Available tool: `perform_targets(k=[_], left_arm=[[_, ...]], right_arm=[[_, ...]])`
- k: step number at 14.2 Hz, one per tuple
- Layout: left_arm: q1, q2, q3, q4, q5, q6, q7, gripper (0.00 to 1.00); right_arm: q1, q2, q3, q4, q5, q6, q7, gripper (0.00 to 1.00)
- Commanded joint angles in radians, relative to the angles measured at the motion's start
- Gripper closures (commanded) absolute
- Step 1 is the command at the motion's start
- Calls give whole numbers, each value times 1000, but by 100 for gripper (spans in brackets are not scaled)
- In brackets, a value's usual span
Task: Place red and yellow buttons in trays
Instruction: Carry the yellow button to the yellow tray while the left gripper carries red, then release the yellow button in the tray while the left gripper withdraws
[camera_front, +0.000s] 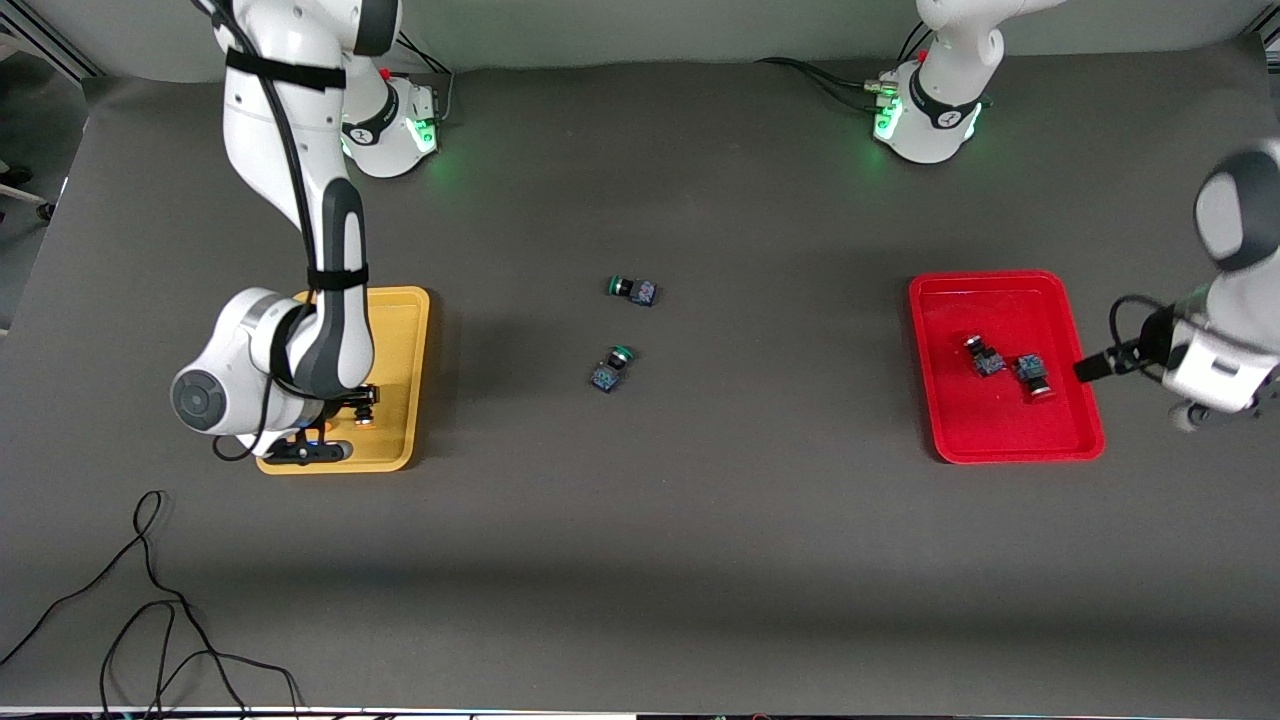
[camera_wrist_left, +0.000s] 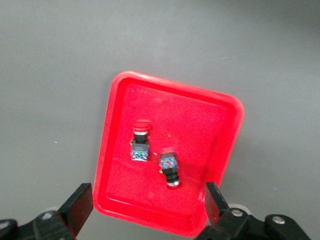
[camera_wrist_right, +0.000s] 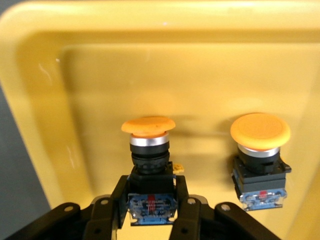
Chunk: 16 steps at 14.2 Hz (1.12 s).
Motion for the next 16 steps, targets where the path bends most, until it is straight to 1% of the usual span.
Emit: perform_targets(k=[1, 3, 5, 6, 7, 8, 10, 12, 13, 15, 16], left_arm=[[-64, -140, 7, -49, -13, -54, 12, 1], [-94, -220, 7, -47, -28, -97, 17, 1], [-91, -276, 14, -52, -101, -111, 87, 1], [-84, -289, 27, -52, -135, -111, 148, 1], [-85, -297, 46, -41, -140, -103, 185, 1], [-85, -297, 51, -33, -138, -97, 190, 1], [-85, -294, 51, -18, -123, -106, 192, 1], [-87, -294, 48, -17, -77, -111, 193, 1], [-88, -292, 45, -15, -57, -113, 193, 1], [-90, -291, 44, -13, -42, -113, 192, 1], [-87, -286, 44, -12, -40, -106, 193, 1]], right_arm=[[4, -23, -4, 30, 15, -16, -10, 0], [18, -46, -29, 49, 7, -34, 3, 0], [48, -74, -87, 102, -36, -117, 35, 0], [61, -89, -113, 139, -57, -166, 56, 0], [81, -108, -139, 170, -71, -210, 82, 0], [108, -128, -173, 190, -85, -246, 102, 0], [200, -158, -265, 193, -88, -261, 118, 0], [312, -162, -392, 193, -88, -292, 115, 0], [353, -163, -439, 196, -88, -304, 113, 0], [412, -163, -515, 216, -88, -329, 112, 0], [418, -163, -532, 231, -88, -344, 112, 0]])
